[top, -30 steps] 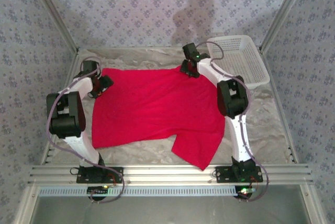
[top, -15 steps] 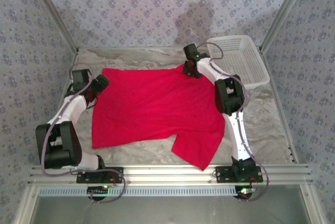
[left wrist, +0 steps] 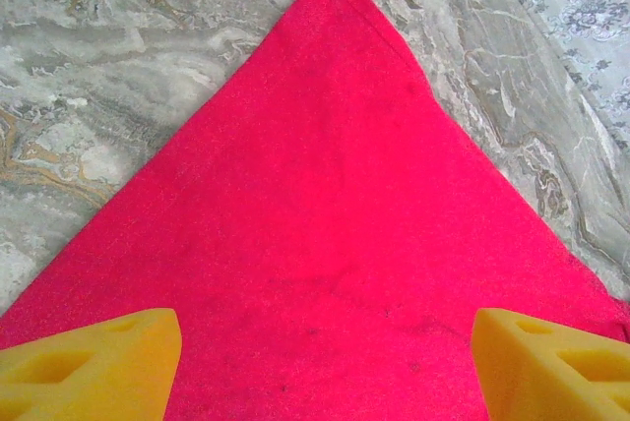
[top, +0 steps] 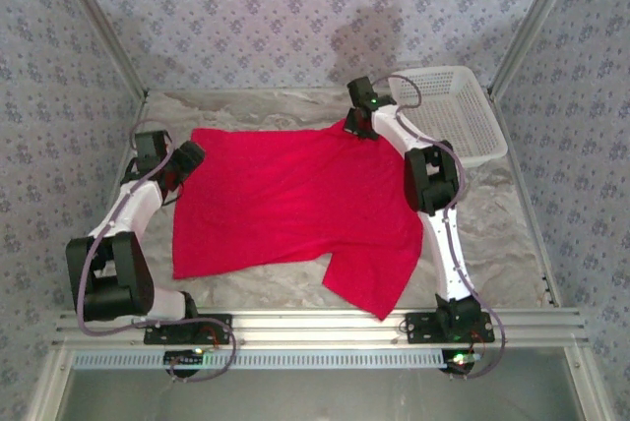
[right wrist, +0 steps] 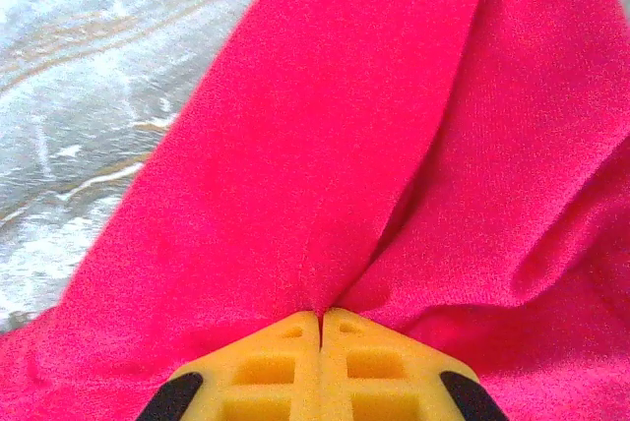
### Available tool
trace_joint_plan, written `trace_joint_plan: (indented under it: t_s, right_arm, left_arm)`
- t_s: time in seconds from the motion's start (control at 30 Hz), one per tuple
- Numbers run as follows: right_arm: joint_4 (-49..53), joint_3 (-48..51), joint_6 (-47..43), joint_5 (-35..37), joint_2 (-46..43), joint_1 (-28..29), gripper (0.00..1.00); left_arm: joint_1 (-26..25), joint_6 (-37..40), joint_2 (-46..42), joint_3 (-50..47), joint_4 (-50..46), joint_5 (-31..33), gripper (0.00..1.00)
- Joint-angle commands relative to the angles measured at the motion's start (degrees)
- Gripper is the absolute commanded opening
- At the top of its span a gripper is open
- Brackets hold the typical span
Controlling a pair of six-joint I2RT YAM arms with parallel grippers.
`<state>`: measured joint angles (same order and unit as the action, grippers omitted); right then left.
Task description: Fold the inside-out t-shirt
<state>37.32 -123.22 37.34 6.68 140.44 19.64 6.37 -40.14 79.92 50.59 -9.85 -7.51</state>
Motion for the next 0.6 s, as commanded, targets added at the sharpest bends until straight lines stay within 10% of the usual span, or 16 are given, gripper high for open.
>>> trace_joint_plan:
  t_s: [0.0, 0.4, 0.57]
  right_arm:
    - [3.26, -3.57, 0.28, 0.41, -3.64, 0.32, 0.0]
    - [4.75, -5.1, 0.8, -1.94, -2.63, -0.04, 0.07]
    - [5.95, -5.23, 0.96, -2.43, -2.15, -0.14, 0.44]
  left_arm:
    - [-0.02, 0.41, -1.04, -0.42, -0.78, -0.66, 0.77]
    - [-0.19, 0.99, -0.83, -0.18, -1.28, -0.58, 0.76]
    - [-0.43, 0.77, -0.02, -0.14, -0.78, -0.88, 0.76]
